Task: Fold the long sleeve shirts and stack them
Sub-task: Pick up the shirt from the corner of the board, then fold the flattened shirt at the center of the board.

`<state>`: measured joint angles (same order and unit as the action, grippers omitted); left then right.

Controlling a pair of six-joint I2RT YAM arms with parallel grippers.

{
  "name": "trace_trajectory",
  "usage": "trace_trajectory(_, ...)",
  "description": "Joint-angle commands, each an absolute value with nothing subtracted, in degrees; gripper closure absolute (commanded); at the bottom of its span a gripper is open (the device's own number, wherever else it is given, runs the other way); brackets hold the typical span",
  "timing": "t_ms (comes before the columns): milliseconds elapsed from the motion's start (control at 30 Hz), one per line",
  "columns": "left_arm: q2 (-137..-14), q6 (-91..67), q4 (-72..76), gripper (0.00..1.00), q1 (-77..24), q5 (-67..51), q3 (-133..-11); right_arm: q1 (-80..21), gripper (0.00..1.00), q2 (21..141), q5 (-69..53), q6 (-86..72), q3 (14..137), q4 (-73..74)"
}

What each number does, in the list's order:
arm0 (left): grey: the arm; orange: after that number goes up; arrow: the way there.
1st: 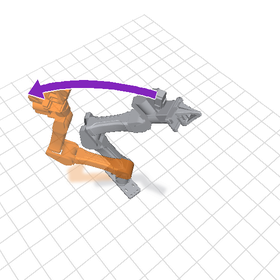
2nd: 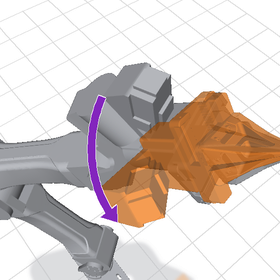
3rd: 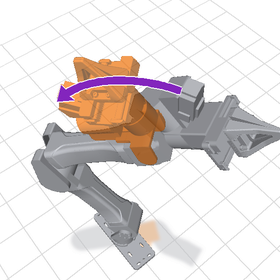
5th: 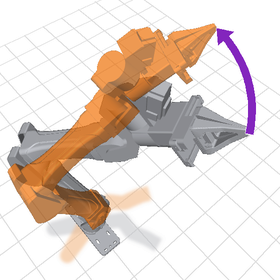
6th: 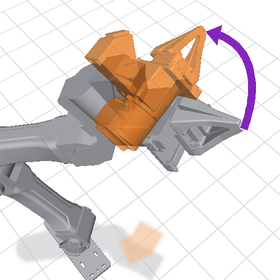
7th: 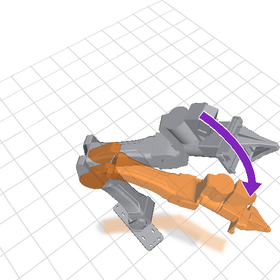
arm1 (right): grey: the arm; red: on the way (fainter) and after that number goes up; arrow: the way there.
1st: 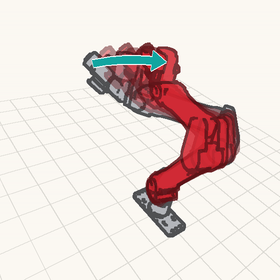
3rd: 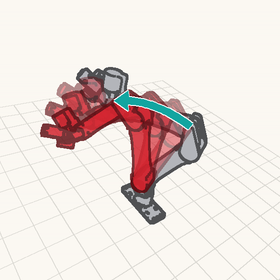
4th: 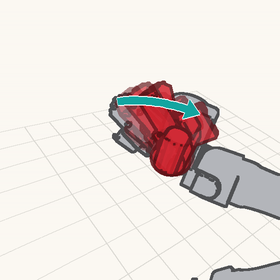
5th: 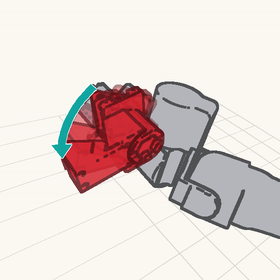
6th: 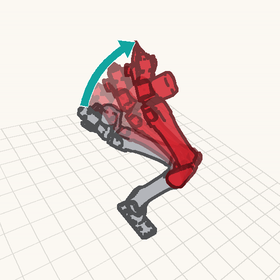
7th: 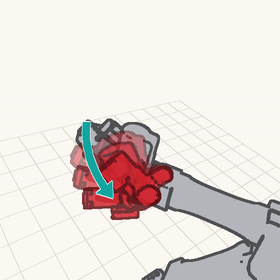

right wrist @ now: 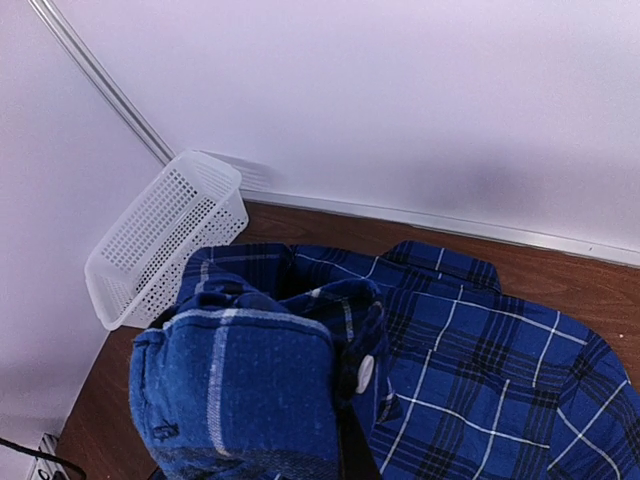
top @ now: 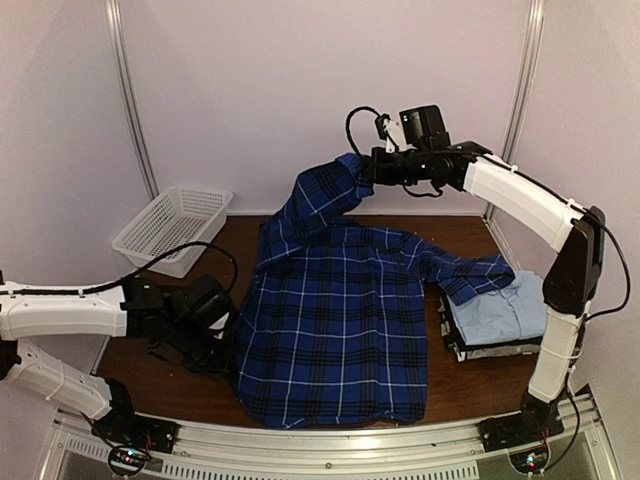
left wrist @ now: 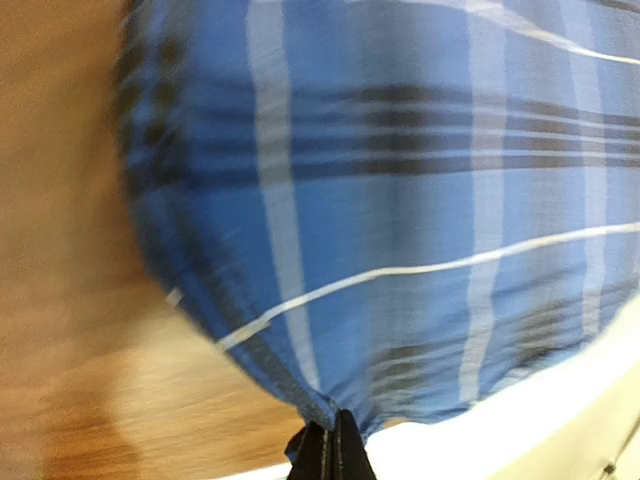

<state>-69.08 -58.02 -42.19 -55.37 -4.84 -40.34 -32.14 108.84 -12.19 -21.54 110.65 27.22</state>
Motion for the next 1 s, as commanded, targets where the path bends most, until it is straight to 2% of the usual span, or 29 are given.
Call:
trace_trajectory(0, -72.00, -51.04, -41.47, 1.00, -58.39, -4.96, -48.86, -31.35, 1.00, 103.80, -5.59, -18.63, 112.70, 30.10)
trace_trajectory(200, -78.89, -44.56, -39.19, 1.00, -61.00, -8.98, -55.09, -28.49, 1.00, 97.77, 1.08, -16.93, 106.28, 32.17)
trace_trajectory(533, -89.32, -36.98, -37.50, 1.00, -63.05, -15.85, -63.34, -24.44, 1.00, 86.89, 4.34, -17.48, 91.33, 30.29)
trace_trajectory(967, -97.23, -33.39, -37.45, 1.00, -65.03, -20.54, -65.13, -23.75, 1.00, 84.40, 4.23, -17.81, 88.46, 32.23)
